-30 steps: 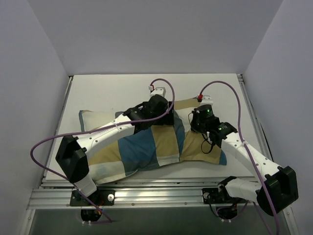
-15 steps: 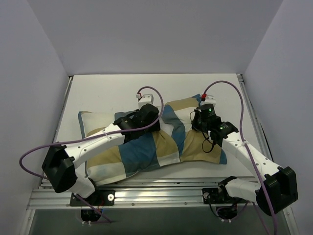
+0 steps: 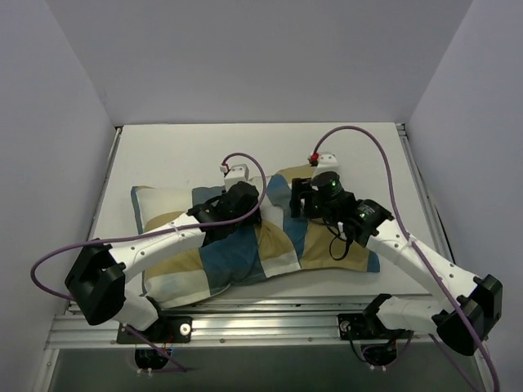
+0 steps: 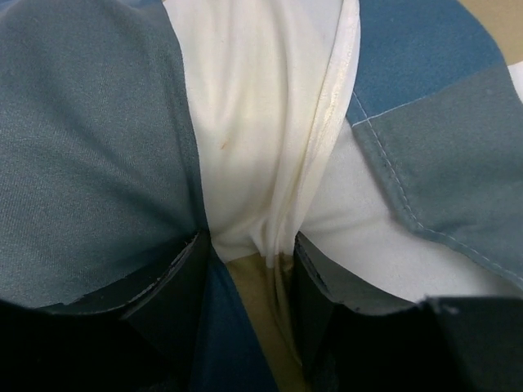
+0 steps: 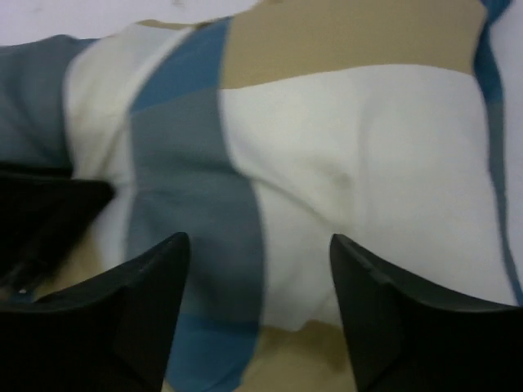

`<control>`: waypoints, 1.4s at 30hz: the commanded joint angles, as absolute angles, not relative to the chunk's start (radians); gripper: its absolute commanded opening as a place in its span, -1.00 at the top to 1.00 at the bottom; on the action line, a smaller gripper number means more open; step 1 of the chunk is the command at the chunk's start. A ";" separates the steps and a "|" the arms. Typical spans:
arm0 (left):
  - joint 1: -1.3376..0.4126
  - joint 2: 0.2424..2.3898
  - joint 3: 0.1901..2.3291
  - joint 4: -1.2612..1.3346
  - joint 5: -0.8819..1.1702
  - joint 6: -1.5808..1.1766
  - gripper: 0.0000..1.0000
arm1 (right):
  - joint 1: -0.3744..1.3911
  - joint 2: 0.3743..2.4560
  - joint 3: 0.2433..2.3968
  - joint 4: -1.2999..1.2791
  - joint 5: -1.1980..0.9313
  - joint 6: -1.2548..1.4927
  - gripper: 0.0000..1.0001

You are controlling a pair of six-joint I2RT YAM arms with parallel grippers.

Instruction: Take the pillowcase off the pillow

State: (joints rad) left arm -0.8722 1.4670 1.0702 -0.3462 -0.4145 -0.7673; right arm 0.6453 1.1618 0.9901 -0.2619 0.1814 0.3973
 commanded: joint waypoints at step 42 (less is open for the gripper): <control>-0.847 1.135 0.883 -0.239 -0.179 -0.513 -0.52 | 0.416 1.258 0.819 0.136 -0.405 0.379 1.00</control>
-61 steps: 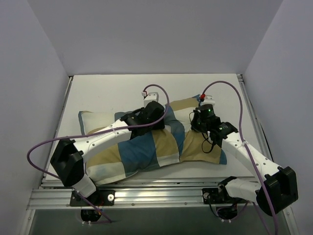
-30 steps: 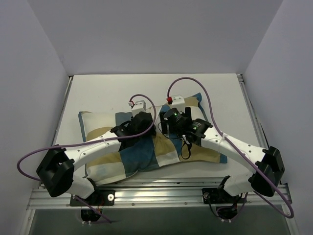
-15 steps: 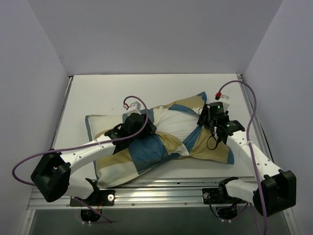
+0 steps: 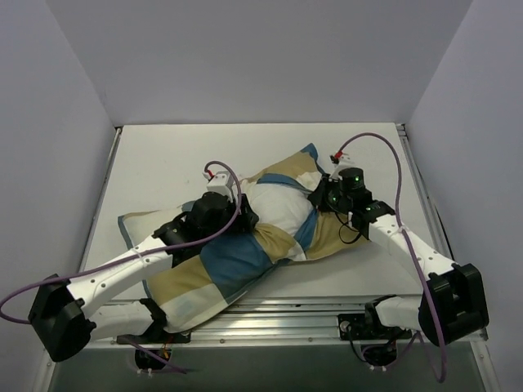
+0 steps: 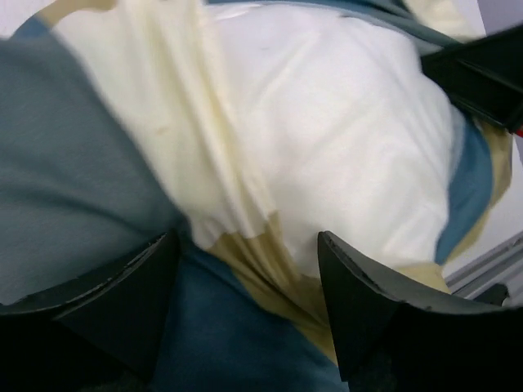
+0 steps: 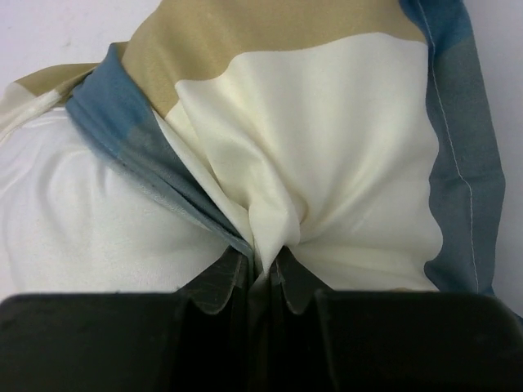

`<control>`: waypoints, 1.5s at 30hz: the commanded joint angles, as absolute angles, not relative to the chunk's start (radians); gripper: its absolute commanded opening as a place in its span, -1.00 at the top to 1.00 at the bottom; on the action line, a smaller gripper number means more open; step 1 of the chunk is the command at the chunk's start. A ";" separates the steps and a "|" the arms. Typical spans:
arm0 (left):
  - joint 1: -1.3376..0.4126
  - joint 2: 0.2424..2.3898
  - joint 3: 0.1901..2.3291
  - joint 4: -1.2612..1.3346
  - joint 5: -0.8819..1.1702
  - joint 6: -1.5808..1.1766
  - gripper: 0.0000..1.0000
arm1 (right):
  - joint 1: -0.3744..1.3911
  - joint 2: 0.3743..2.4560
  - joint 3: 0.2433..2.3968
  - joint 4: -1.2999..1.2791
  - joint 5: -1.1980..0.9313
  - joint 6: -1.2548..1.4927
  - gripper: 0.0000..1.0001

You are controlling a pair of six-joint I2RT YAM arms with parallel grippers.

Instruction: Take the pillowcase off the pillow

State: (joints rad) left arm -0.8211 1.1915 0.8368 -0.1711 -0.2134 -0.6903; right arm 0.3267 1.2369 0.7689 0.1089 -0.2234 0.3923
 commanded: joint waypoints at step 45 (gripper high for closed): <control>-0.845 1.657 1.210 -0.247 -0.416 -0.880 -0.81 | 0.658 1.313 0.884 0.158 -0.201 0.394 1.00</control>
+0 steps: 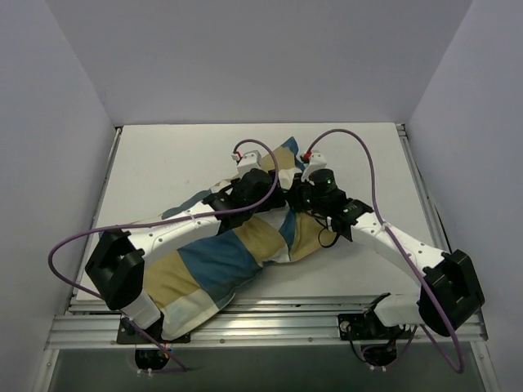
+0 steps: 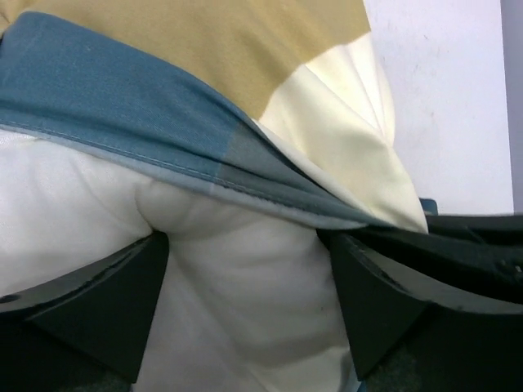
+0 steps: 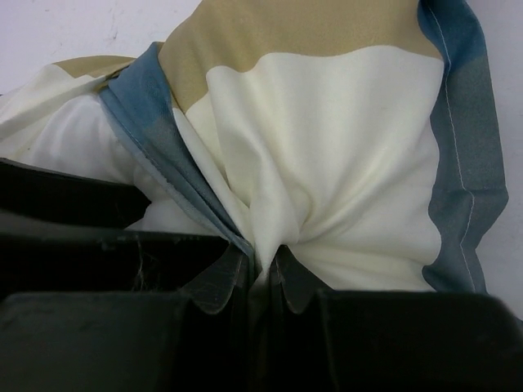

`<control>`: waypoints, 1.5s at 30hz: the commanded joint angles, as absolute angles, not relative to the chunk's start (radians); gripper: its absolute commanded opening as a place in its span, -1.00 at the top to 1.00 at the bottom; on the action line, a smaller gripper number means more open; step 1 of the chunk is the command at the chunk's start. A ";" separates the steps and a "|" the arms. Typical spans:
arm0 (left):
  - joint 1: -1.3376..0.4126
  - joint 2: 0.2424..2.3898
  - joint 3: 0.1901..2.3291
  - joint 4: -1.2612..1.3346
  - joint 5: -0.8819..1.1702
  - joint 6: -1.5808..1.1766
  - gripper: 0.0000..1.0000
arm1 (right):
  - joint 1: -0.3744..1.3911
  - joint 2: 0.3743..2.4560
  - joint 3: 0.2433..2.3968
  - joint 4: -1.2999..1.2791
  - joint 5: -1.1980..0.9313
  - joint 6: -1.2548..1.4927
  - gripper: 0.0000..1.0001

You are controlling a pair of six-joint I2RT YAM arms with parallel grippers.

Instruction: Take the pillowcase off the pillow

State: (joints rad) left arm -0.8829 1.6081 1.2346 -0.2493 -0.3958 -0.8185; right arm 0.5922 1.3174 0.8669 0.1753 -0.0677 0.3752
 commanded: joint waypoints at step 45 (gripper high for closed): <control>-0.742 0.865 0.744 -0.621 -0.124 -0.811 0.95 | 0.129 1.204 0.855 -0.141 0.181 0.497 1.00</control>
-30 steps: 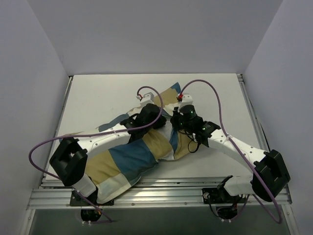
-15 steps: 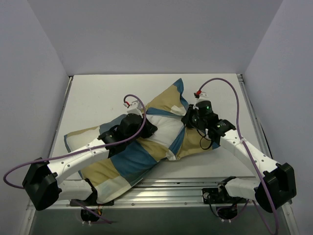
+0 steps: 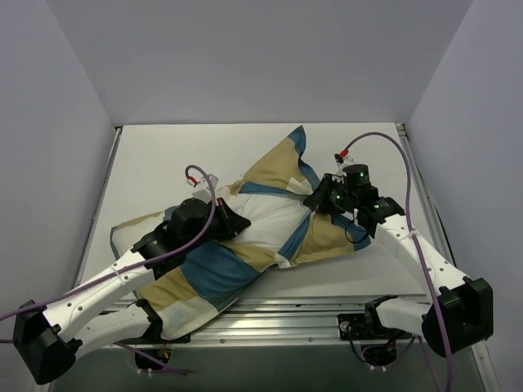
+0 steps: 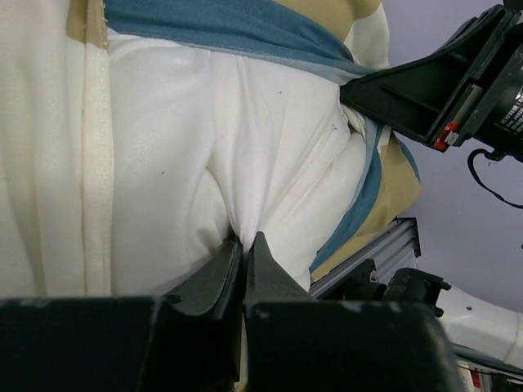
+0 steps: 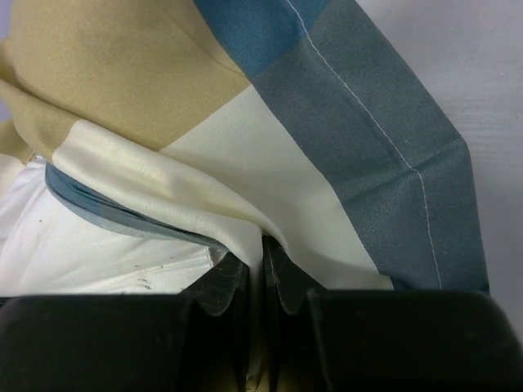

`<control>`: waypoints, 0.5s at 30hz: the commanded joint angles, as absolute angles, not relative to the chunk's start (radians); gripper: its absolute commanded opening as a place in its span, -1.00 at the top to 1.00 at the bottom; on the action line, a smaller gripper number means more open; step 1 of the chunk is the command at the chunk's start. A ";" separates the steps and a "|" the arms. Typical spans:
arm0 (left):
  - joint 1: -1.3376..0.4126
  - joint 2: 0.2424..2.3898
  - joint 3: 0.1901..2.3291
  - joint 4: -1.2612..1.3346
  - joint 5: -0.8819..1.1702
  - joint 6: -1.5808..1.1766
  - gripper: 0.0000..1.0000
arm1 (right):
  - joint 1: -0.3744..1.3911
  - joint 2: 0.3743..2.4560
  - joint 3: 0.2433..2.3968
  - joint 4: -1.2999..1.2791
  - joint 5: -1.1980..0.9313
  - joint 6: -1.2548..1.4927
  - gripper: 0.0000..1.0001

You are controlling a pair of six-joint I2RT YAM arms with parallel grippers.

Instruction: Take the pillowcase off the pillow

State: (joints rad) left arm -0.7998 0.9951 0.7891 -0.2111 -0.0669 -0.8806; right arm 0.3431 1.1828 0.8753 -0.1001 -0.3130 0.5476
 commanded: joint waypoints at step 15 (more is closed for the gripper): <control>-0.764 1.264 0.902 -0.322 -0.037 -0.697 0.95 | 0.472 1.224 0.871 -0.055 0.061 0.347 0.64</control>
State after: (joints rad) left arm -0.7647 1.1786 0.8299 -0.2001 -0.0322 -0.8028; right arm 0.4374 1.2285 0.8295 -0.0277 -0.1291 0.4358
